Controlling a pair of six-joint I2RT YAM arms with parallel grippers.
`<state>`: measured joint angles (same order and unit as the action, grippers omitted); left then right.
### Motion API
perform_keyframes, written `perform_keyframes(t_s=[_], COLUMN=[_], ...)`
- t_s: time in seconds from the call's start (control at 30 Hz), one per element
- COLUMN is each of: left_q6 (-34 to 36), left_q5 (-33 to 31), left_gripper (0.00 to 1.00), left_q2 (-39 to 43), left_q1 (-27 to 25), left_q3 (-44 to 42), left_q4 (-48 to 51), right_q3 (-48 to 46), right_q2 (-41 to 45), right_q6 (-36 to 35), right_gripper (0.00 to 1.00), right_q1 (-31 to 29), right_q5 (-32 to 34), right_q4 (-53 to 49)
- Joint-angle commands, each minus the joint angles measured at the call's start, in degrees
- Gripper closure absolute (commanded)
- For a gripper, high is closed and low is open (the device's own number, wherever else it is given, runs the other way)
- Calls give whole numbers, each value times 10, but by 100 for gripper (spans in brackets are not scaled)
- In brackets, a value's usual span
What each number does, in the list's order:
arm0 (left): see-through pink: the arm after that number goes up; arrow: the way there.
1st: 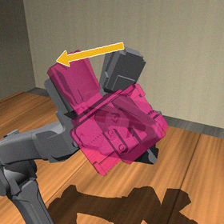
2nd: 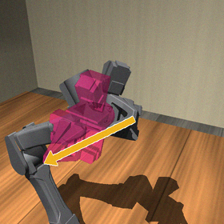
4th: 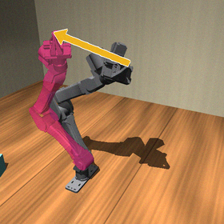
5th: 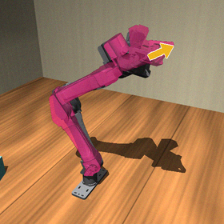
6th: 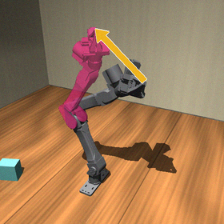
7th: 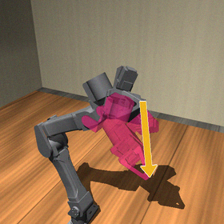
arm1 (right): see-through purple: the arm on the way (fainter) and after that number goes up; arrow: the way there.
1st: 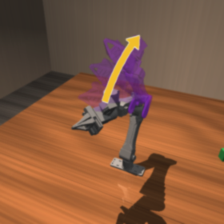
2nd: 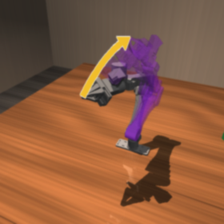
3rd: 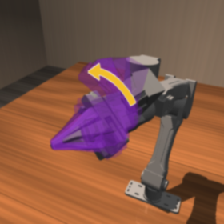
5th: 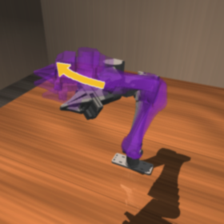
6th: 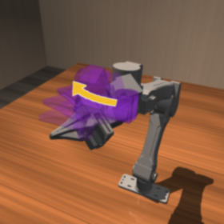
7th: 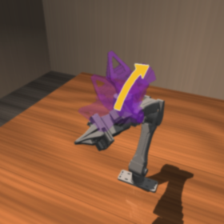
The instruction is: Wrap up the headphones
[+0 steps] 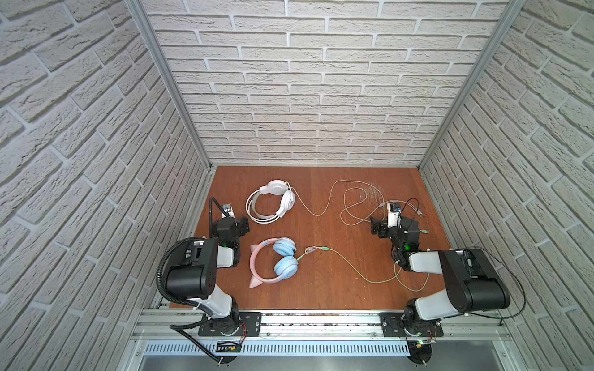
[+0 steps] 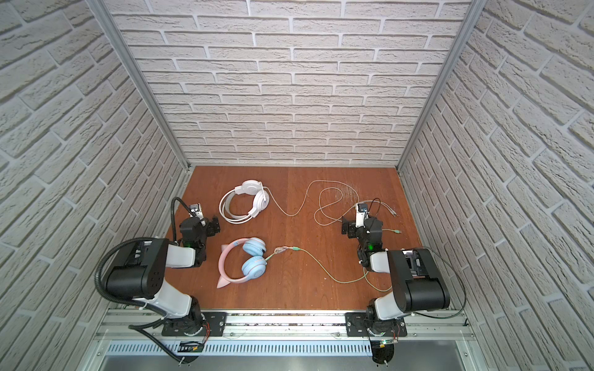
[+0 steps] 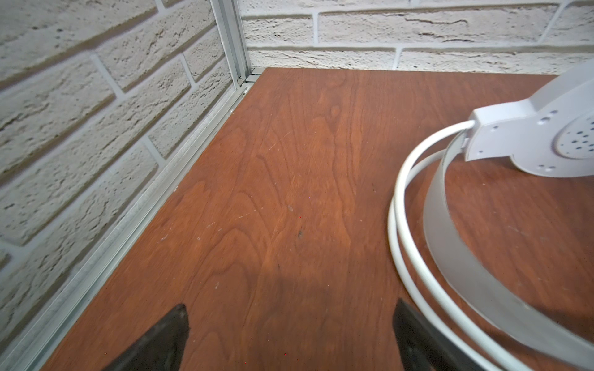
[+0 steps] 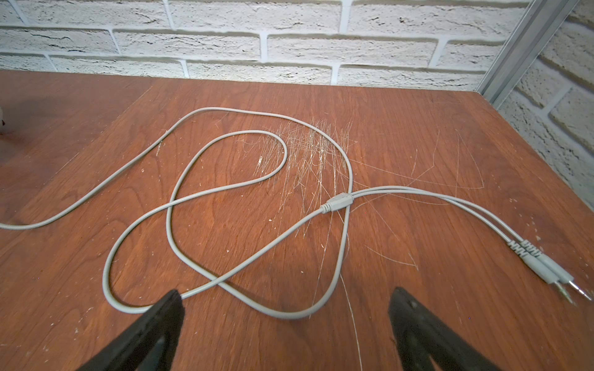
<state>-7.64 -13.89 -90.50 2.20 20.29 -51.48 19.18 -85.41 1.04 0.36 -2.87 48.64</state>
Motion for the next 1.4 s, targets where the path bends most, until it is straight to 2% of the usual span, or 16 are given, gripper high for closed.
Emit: perform_keyframes(t_s=[0.0,0.7,0.83,1.0,1.17,1.37], left_q6=[0,-2,9,27,35,2], left_q5=[0,6,8,4,-8,-25], left_gripper=[2,2,2,2,2,2], left_q2=[3,3,23,108,205,280], left_q1=[2,5,-1,-16,-32,-33], left_q3=[6,5,1,27,48,199], left_q4=[-37,-39,-33,82,140,410], right_q3=[5,4,4,68,87,125], right_q2=[2,4,9,61,105,182], right_q6=[0,-1,4,3,-2,4], right_gripper=[0,0,0,1,2,2], right_q1=[-3,-3,-3,-4,-14,-23], right_q5=[-4,-4,2,12,31,45], right_q4=[22,22,22,-142,-203,-271])
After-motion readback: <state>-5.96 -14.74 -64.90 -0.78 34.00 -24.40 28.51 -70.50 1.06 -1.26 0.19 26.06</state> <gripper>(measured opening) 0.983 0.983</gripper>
